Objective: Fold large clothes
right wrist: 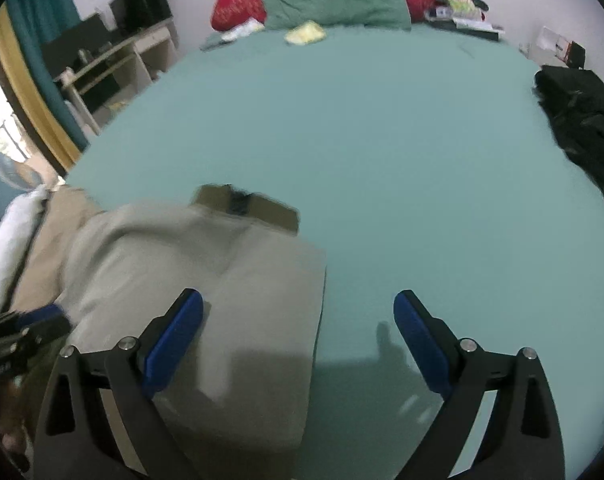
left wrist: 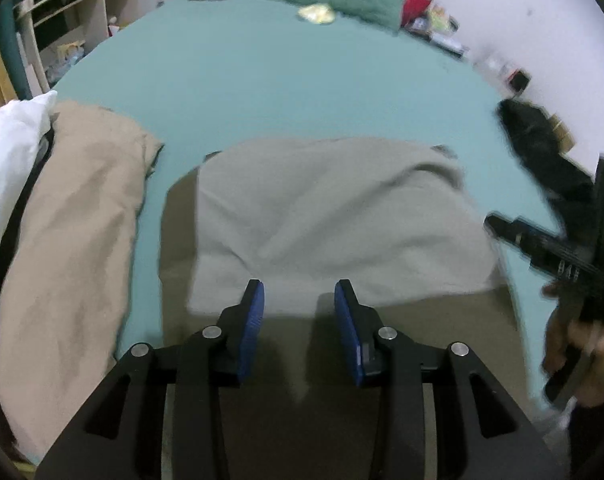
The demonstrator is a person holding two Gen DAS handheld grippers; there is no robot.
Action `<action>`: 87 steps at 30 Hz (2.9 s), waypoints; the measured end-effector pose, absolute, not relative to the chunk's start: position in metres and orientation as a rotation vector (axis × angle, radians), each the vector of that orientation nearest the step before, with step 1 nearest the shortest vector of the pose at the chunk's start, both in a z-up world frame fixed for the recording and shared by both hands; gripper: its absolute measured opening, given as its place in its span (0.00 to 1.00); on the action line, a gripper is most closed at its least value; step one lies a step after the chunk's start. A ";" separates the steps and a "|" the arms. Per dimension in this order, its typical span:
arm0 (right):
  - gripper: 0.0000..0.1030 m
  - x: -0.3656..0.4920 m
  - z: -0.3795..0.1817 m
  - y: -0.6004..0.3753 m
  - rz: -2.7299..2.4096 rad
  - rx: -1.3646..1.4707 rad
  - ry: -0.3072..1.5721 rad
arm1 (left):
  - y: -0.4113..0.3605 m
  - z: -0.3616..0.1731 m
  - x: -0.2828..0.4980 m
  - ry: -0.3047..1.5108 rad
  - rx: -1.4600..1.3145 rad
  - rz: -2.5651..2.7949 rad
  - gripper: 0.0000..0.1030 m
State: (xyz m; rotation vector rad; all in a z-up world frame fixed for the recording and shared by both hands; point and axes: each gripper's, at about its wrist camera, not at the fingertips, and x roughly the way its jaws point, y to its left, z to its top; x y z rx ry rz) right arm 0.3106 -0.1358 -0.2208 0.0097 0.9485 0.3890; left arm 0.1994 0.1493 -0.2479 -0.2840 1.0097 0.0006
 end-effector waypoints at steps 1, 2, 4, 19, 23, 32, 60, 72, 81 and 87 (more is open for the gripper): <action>0.92 0.296 -0.215 -0.139 0.414 0.023 0.945 | 0.147 -0.244 0.192 1.000 -0.291 -0.016 0.39; 0.92 0.275 -0.210 -0.142 0.448 0.035 0.946 | 0.141 -0.240 0.183 0.989 -0.294 -0.034 0.40; 0.92 0.249 -0.208 -0.142 0.473 0.033 0.958 | 0.131 -0.238 0.165 0.988 -0.294 -0.052 0.43; 0.94 0.181 -0.287 -0.163 0.531 0.290 1.101 | 0.103 -0.272 0.115 1.080 -0.250 -0.020 0.47; 0.87 0.173 -0.292 -0.164 0.580 0.408 1.117 | 0.102 -0.273 0.108 1.068 -0.276 -0.004 0.47; 0.24 0.156 -0.264 -0.155 0.575 0.313 1.107 | 0.075 -0.271 0.105 1.086 -0.243 -0.038 0.47; 0.73 0.153 -0.209 -0.266 0.447 0.140 1.028 | 0.138 -0.273 0.108 1.000 -0.486 0.015 0.73; 0.82 0.232 -0.246 -0.230 0.515 0.184 1.057 | 0.138 -0.319 0.157 1.071 -0.674 -0.180 0.81; 0.94 0.246 -0.276 -0.224 0.523 0.238 1.133 | 0.089 -0.320 0.173 1.142 -0.621 -0.385 0.89; 0.96 0.242 -0.278 -0.223 0.590 0.270 1.149 | 0.074 -0.321 0.184 1.175 -0.536 -0.362 0.89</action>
